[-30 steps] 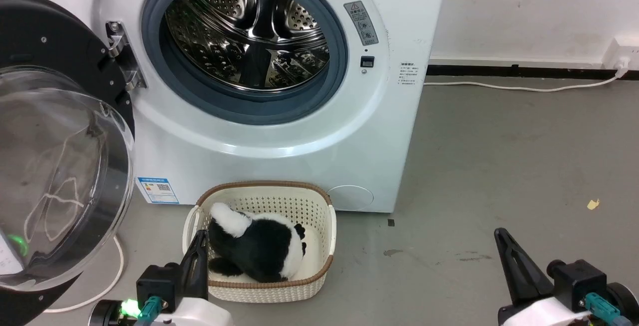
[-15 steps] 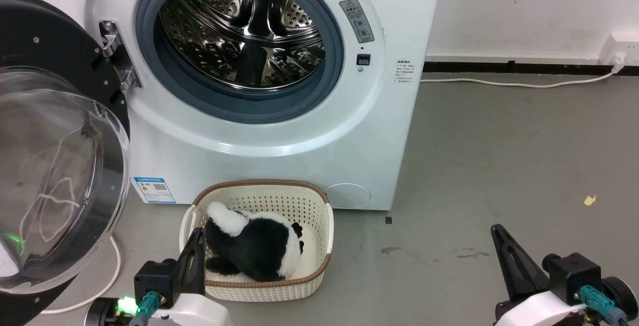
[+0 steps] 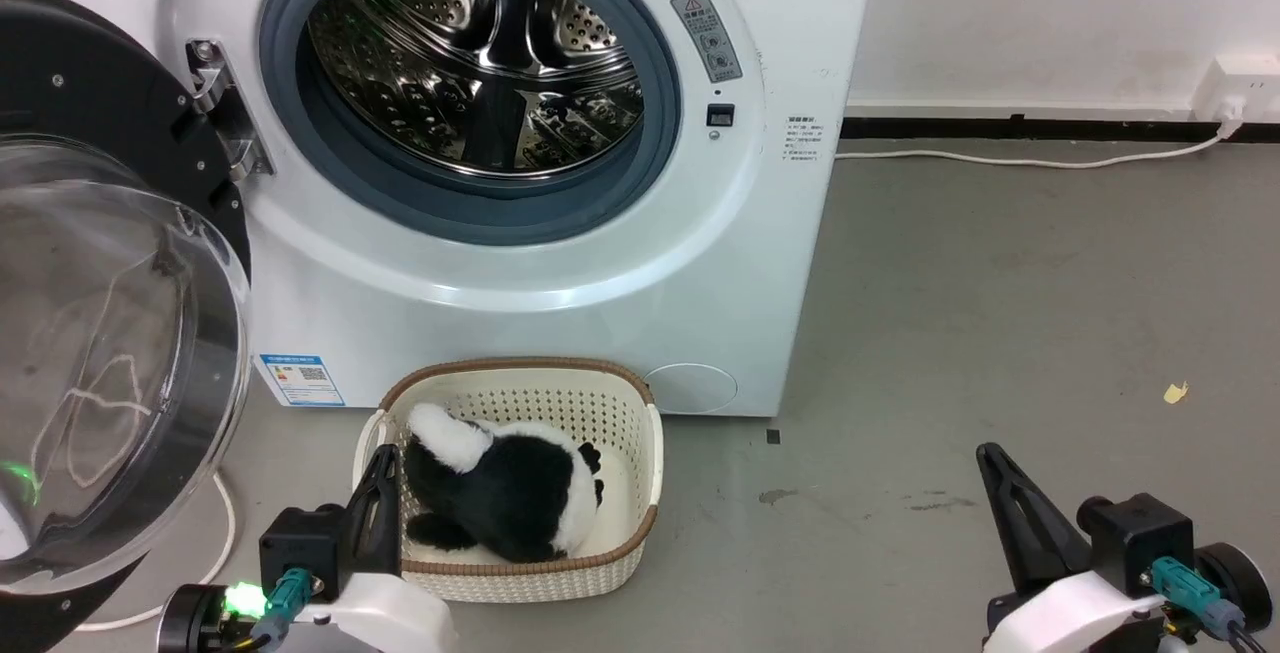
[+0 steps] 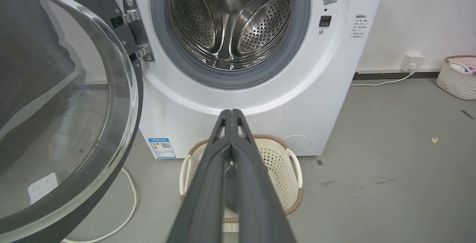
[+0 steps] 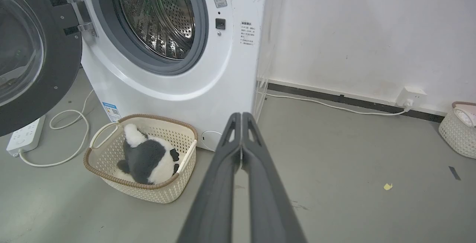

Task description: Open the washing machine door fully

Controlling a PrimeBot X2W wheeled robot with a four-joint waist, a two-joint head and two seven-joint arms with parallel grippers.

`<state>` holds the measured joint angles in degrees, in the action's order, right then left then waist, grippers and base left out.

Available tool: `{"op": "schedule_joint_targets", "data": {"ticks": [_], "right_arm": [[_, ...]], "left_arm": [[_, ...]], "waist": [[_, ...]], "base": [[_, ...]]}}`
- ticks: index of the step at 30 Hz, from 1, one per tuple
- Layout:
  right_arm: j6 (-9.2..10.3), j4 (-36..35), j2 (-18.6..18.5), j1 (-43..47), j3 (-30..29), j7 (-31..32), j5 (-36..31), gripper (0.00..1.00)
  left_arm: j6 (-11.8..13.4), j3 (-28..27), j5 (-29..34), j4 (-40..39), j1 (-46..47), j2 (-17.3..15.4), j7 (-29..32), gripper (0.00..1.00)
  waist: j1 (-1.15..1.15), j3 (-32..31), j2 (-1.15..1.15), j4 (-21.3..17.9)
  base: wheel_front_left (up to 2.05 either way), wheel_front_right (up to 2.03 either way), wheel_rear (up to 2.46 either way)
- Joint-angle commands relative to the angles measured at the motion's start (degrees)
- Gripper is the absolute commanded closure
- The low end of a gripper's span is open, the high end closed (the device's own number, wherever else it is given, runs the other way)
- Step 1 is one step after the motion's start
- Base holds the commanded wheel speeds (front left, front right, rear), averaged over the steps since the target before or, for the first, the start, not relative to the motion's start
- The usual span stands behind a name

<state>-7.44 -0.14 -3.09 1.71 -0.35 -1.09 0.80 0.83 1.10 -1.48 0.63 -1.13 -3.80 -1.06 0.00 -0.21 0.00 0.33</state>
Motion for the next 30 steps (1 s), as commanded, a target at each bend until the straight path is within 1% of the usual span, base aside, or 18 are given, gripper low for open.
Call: {"op": "schedule_joint_targets", "data": {"ticks": [1, 8, 30], "right_arm": [[-0.04, 0.1, 0.2, -1.2, 0.1, 0.2, -0.5, 1.00], [-0.05, 0.1, 0.2, -1.7, 0.3, 1.1, -0.8, 1.00], [-0.05, 0.1, 0.2, -1.7, 0.3, 1.1, -0.8, 1.00]], "left_arm": [[-0.4, -0.3, 0.7, -0.3, 0.8, 0.5, 0.2, 1.00], [-0.8, -1.1, 1.5, -0.6, 1.1, 0.9, 1.1, 1.00], [-0.8, -1.1, 1.5, -0.6, 1.1, 0.9, 1.1, 1.00]], "waist": [[0.00, 0.0, 0.00, 0.0], [0.00, 0.2, 0.00, -0.3], [0.00, 0.2, 0.00, -0.3]], "base": [[0.00, 0.00, 0.00], [0.00, 0.00, 0.00], [0.00, 0.00, 0.00]]}}
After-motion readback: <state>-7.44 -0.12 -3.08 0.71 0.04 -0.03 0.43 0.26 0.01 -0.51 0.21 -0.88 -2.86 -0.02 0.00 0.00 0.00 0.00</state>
